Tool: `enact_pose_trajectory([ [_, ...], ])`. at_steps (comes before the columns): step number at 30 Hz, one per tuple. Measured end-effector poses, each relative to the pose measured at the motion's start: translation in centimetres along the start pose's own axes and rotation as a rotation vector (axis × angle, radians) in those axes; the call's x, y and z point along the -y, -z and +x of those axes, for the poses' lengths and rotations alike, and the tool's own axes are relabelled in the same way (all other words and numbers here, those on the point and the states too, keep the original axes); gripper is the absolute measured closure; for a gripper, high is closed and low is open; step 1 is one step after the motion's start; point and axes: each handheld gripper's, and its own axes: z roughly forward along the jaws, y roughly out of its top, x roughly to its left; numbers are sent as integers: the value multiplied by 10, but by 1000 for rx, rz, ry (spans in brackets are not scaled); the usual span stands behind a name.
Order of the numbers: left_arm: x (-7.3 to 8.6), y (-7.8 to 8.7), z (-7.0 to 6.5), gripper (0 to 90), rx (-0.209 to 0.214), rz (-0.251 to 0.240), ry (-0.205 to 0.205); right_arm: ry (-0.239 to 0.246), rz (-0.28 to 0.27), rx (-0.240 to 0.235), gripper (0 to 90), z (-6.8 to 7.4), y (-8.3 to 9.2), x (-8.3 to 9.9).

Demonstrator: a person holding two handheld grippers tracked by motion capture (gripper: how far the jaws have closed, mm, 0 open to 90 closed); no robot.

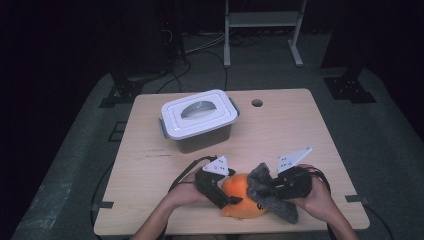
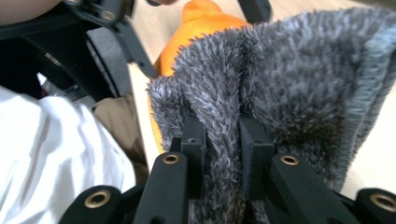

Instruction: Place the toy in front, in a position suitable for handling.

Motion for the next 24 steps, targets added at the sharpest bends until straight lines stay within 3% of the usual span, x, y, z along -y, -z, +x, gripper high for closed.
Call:
enact_pose_trajectory([
  [1,0,-2,-1,101,-1,-3,-12,3,6,-2,742,1,0,0],
  [5,-5,4,-5,287,-79,-41,-97,11,-7,35,748,1,6,-1],
  [8,-9,9,-7,306,-155,-81,-165,8,-37,76,754,0,13,-2],
  [12,-5,8,-5,277,-144,-61,-192,-1,-36,56,755,-3,7,-1],
  [17,0,12,-2,257,-105,-65,-162,-8,-118,95,756,-7,12,-8],
  [21,-4,11,1,142,-86,-60,-76,-38,-91,85,754,-12,4,-3],
  [24,-9,9,-1,110,-77,-66,-59,-27,-87,52,753,-6,-1,-4],
])
